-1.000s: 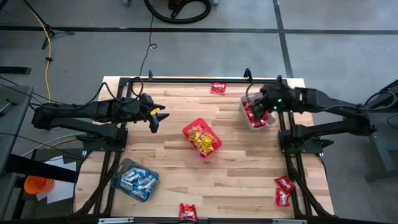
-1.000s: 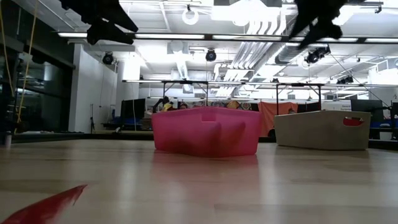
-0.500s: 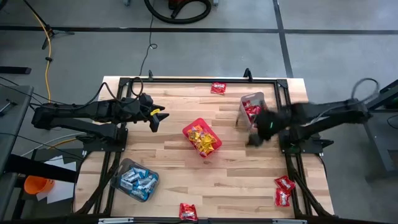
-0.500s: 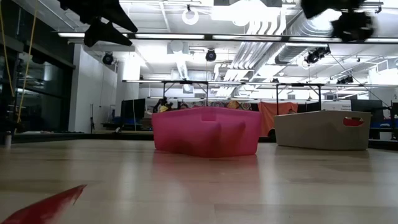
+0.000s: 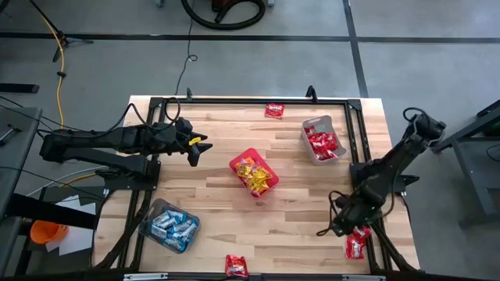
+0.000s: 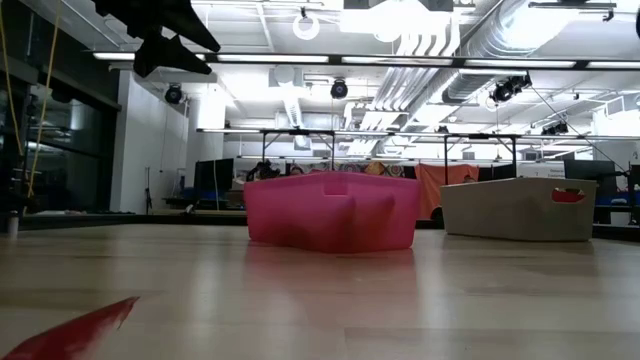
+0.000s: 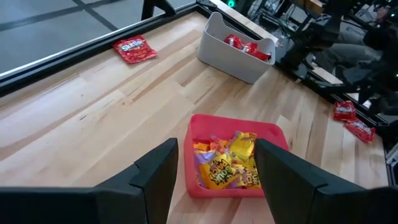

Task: Sort candy
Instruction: Put the red candy into the gray bin

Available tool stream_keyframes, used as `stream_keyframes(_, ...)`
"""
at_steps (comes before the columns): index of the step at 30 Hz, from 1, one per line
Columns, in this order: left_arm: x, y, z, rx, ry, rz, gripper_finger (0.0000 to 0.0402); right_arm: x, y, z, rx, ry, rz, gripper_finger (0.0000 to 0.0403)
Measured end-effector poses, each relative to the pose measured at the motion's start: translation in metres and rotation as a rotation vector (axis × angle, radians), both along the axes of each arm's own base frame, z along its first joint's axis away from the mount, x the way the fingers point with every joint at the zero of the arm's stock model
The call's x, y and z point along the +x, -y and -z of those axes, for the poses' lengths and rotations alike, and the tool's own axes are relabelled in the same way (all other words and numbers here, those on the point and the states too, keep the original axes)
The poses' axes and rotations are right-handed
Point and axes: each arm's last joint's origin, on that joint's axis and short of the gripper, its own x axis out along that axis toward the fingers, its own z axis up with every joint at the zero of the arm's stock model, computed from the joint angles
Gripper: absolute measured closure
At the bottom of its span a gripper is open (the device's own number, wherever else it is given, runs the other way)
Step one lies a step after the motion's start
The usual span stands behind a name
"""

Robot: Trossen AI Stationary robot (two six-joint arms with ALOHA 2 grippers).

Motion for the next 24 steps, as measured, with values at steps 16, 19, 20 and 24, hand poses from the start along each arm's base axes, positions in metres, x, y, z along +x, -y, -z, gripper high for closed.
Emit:
stream_keyframes(16,0.0,0.0,0.0,-0.002,0.001,-0.001,0.0202,0.001,-0.002,0.046,-0.178,-0.125,-0.188,0.018)
stream_keyframes(19,0.0,0.0,0.0,-0.002,0.001,-0.001,0.0202,0.002,-0.003,0.052,-0.186,-0.138,-0.216,0.0182)
stream_keyframes(20,0.0,0.0,0.0,-0.002,0.001,-0.001,0.0202,0.002,-0.003,0.053,-0.186,-0.139,-0.229,0.0185)
stream_keyframes(24,0.0,0.0,0.0,-0.002,0.001,0.0,0.0202,0.002,-0.004,0.056,-0.172,-0.146,-0.269,0.0229)
